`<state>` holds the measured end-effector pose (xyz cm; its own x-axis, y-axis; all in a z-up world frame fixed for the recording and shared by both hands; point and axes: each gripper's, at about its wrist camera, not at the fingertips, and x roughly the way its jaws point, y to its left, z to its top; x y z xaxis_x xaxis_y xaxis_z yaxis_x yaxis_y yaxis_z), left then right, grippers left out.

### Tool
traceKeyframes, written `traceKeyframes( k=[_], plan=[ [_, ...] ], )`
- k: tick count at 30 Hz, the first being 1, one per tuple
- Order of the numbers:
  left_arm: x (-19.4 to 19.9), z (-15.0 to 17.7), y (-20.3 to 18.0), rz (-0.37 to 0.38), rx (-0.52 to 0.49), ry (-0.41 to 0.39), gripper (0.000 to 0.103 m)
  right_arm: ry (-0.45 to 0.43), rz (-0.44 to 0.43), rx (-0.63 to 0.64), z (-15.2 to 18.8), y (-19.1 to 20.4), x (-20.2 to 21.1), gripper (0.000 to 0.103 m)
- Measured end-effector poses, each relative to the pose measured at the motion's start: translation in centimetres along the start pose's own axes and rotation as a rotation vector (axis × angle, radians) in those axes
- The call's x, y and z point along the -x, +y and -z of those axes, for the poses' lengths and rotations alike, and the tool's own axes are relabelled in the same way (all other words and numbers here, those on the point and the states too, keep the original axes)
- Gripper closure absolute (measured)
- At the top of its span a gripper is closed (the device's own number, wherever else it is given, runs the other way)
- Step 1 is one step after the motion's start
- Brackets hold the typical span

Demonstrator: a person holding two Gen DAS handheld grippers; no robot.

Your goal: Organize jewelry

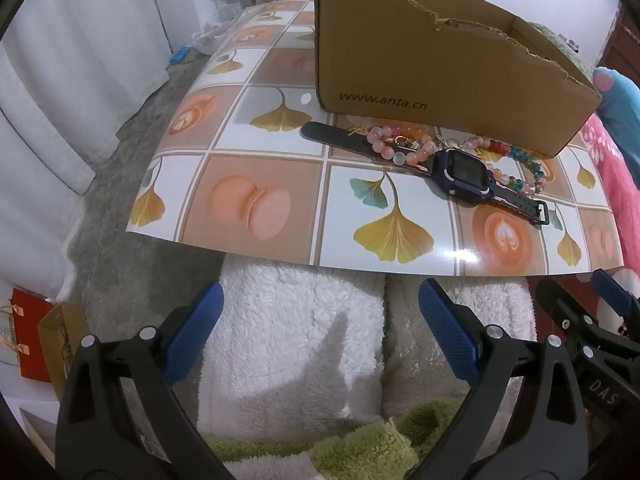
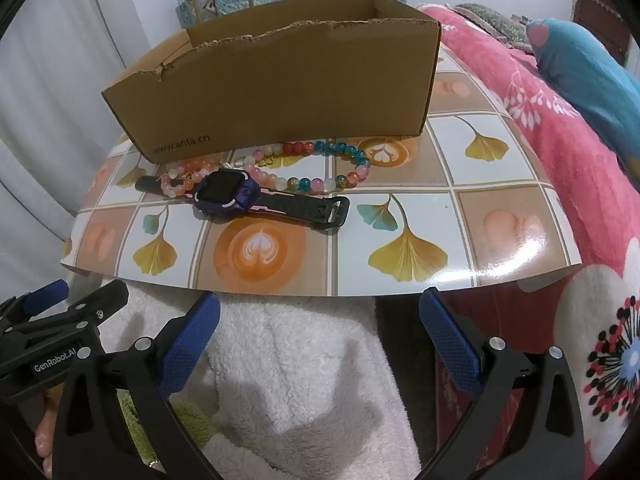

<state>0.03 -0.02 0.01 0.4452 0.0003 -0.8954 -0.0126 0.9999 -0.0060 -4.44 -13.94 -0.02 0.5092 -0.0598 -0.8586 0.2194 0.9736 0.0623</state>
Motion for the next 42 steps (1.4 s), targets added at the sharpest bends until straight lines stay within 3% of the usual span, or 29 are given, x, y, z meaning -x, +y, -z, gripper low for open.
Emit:
traceKeyframes(
  k=[21,25,32,36,40,42],
  plan=[
    [0.0,-0.1,0.0,0.005,0.004,-0.002,0.008,-0.01,0.009,0.01,0.0,0.2,0.2,0.006],
    [-0.2,-0.3,0.8,0.012,0.013,-0.009,0.008,-0.046,0.015,0.019,-0.3,-0.2,0.6,0.006],
    [-1.0,-2.1,2.1,0.026,-0.009,-0.049,0.009,-0.199,-0.035,0.053,-2.2,-1.1,3.3,0.006],
    [-0.8,-3.7,2.2,0.09,-0.047,-0.124,0.008,-0.227,-0.079,0.039,-4.5,-1.5,3.7,0.006],
    [0.1,-6.0,2.8,0.253,-0.034,-0.269,0.008,-0.211,-0.112,0.026,-7.0,-1.4,2.6,0.006],
    [-1.0,-7.4,2.8,0.264,-0.02,-0.234,0.008,-0.184,-0.155,-0.009,-8.4,-1.6,1.5,0.006]
  ],
)
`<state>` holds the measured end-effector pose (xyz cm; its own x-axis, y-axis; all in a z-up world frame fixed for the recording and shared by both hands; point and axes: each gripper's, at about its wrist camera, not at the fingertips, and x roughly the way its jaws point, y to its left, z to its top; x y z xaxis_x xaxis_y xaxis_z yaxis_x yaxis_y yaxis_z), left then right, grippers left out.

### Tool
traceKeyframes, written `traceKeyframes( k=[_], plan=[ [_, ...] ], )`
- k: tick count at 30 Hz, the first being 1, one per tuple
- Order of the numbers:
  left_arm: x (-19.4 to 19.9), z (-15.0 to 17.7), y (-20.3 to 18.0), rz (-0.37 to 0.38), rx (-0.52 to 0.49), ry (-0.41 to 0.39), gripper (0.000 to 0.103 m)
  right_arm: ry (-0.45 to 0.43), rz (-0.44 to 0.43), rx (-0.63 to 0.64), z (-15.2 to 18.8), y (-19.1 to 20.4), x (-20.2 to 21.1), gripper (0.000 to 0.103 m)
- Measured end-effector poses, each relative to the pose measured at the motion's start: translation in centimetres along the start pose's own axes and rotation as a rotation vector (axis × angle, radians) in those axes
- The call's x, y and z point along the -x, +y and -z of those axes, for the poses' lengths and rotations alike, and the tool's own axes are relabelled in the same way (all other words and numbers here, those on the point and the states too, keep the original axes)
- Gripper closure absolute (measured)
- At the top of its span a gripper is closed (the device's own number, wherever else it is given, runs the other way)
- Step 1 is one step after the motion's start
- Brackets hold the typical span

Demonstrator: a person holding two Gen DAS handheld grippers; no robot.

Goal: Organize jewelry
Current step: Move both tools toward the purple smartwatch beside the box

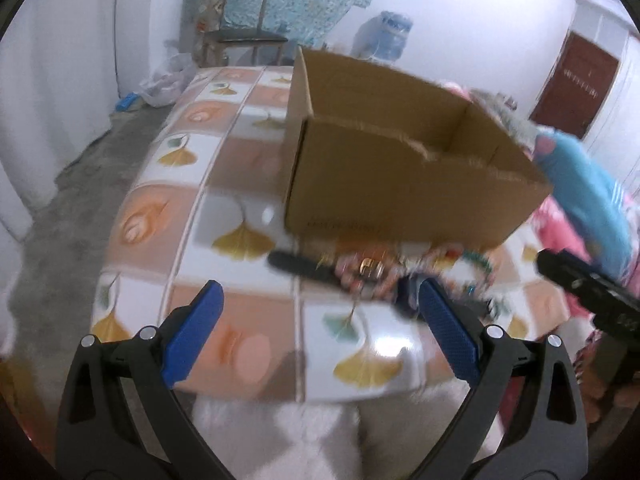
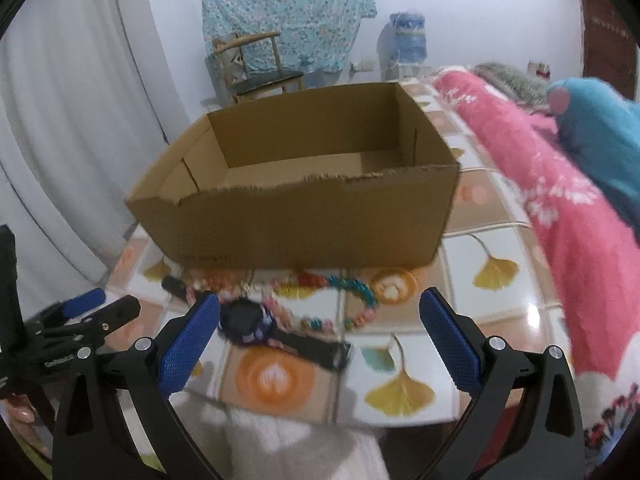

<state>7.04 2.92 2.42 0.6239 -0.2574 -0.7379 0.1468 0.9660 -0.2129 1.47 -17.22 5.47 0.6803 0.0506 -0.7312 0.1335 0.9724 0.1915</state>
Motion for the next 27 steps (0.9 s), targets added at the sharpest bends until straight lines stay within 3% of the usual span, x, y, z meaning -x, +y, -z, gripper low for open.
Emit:
traceKeyframes(
  k=[2,9,15,19,23,27],
  plan=[
    [-0.7,-1.1,0.1,0.025,0.03,-0.007,0.008,0.028,-0.03,-0.031,-0.9,-0.3,-1.1,0.006],
    [-5.0,-3.0,1.2,0.019,0.08,0.083,0.008,0.11,-0.091,-0.098,-3.5,-0.6,-5.0,0.006],
    [-6.7,-4.7,1.8,-0.033,0.044,0.063,0.007,0.108,-0.096,-0.126,-4.7,-0.8,-6.6,0.006],
    [-7.6,-5.5,1.8,-0.055,0.021,0.035,0.007,0.082,-0.096,-0.132,-5.4,-1.1,-7.5,0.006],
    [-7.2,-5.6,1.9,-0.063,0.008,0.01,0.007,0.036,-0.043,-0.109,-5.6,-1.2,-6.7,0.006],
    [-4.6,-4.0,2.7,0.02,0.032,-0.043,0.007,-0.05,0.01,0.016,-3.6,-0.3,-3.8,0.006]
  ],
)
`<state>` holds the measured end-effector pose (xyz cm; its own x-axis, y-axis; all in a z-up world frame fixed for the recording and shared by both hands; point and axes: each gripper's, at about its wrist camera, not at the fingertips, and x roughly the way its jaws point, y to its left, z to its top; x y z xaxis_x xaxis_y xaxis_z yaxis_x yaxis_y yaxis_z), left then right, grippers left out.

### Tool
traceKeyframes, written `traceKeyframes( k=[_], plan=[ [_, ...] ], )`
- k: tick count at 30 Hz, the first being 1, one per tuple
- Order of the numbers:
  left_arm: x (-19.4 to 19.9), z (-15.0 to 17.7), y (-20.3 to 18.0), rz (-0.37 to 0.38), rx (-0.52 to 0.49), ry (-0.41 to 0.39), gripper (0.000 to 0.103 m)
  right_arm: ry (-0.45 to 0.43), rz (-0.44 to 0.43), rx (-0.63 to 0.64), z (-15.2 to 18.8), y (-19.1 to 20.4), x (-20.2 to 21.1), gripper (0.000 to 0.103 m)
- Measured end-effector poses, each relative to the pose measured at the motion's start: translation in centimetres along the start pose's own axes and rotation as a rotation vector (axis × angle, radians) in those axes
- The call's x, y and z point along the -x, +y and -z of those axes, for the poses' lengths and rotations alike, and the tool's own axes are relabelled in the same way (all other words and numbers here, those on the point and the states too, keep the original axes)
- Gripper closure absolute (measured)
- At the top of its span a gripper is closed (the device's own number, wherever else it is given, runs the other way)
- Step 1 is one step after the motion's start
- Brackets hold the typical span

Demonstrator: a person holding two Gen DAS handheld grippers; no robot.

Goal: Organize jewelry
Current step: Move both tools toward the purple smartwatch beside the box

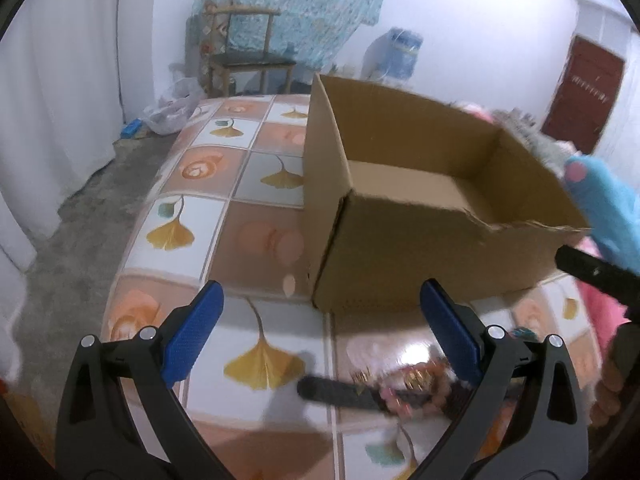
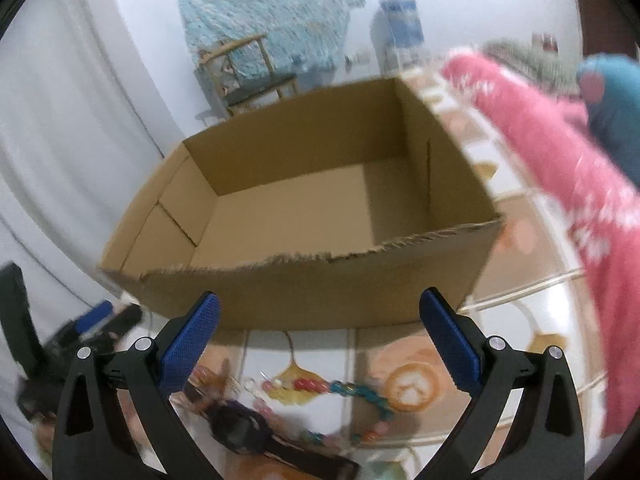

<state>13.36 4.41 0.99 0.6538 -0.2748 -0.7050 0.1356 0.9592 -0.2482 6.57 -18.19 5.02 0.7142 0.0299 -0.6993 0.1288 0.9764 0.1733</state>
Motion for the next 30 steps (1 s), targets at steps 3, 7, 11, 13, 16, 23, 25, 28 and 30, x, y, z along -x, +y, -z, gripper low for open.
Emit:
traceKeyframes(
  k=[3,7,11,13,16,23,25,28,30],
  plan=[
    [0.9,1.7,1.0,0.048,0.035,0.054,0.007,0.003,0.023,0.094,1.9,0.4,1.4,0.006],
    [2.5,4.0,2.2,0.094,0.084,0.078,0.007,0.082,-0.023,0.164,4.5,1.2,2.1,0.006],
    [2.9,5.1,2.5,0.096,0.066,0.088,0.007,0.104,-0.099,0.183,5.8,1.9,3.0,0.006],
    [2.5,5.2,2.6,0.053,0.046,0.091,0.007,0.129,-0.106,0.193,6.1,2.1,2.9,0.006],
    [1.8,4.9,2.7,-0.053,0.007,0.089,0.009,0.148,-0.073,0.208,6.5,2.3,2.5,0.006],
    [-0.1,2.6,3.0,-0.125,-0.041,0.065,0.01,0.19,-0.048,0.097,6.7,0.8,1.2,0.006],
    [-1.1,2.1,2.8,-0.142,-0.064,0.075,0.01,0.204,-0.041,0.087,6.9,0.5,0.8,0.006],
    [-2.8,1.9,2.2,-0.177,-0.112,0.117,0.01,0.204,-0.03,0.082,7.0,0.4,0.4,0.006],
    [-3.4,2.1,1.8,-0.202,-0.143,0.141,0.01,0.202,-0.026,0.083,7.0,0.4,0.4,0.006]
  ],
)
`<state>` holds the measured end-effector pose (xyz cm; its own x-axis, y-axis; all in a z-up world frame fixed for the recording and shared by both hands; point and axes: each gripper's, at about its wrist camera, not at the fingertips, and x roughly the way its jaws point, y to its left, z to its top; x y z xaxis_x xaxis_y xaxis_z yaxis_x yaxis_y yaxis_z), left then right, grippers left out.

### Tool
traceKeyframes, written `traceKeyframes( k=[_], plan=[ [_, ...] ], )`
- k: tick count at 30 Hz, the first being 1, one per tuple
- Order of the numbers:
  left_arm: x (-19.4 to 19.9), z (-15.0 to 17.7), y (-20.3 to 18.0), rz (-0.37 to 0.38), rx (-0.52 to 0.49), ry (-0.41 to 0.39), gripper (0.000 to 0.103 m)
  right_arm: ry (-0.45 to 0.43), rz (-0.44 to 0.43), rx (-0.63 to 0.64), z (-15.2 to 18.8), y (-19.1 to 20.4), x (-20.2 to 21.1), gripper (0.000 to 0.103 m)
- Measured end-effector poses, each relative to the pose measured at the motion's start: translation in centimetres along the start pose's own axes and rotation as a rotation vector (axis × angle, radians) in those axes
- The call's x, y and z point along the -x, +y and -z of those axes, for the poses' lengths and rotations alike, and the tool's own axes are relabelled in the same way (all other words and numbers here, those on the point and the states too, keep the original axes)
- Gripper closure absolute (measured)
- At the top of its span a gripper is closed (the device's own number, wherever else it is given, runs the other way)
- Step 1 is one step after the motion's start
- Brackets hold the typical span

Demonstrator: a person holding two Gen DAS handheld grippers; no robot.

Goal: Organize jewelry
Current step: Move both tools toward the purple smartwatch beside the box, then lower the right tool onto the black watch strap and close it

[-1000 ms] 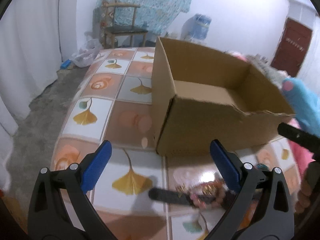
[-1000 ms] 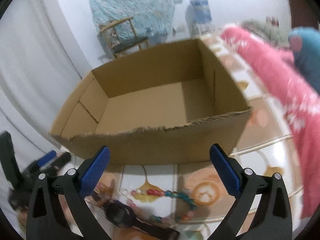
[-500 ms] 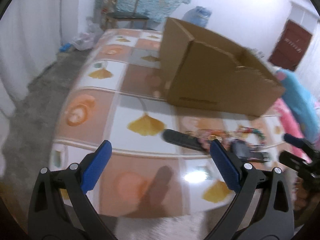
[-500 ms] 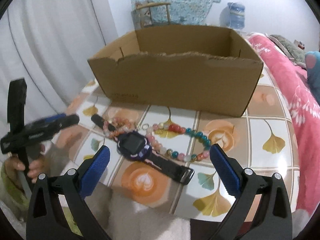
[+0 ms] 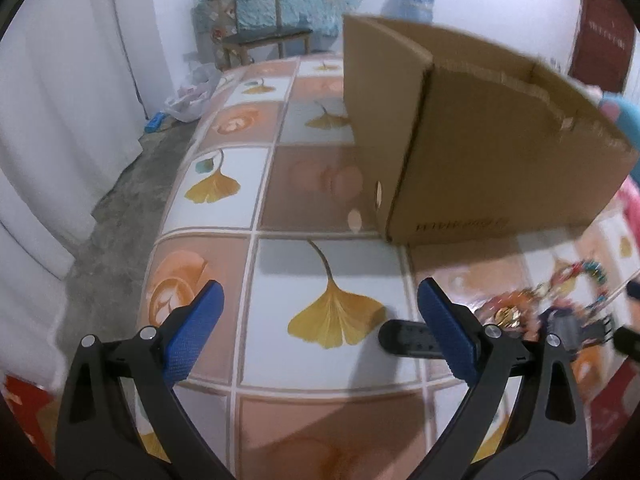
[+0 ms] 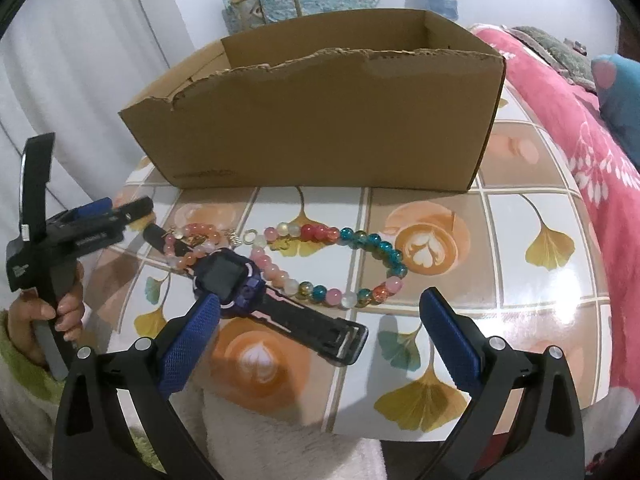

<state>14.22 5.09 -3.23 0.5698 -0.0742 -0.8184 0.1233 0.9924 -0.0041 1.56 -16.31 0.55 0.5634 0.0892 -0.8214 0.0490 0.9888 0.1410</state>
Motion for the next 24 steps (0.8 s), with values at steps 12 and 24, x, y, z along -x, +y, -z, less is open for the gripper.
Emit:
traceKeyframes(
  k=[12,24],
  plan=[
    [0.6,1.6,0.4,-0.027,-0.004,0.067,0.009,-0.006,-0.006,-0.008,-0.1,-0.8,0.4,0.006],
    [1.9,3.3,0.8,-0.001,0.01,0.096,0.009,-0.044,0.0,0.041,-0.6,0.4,1.8,0.006]
  ],
)
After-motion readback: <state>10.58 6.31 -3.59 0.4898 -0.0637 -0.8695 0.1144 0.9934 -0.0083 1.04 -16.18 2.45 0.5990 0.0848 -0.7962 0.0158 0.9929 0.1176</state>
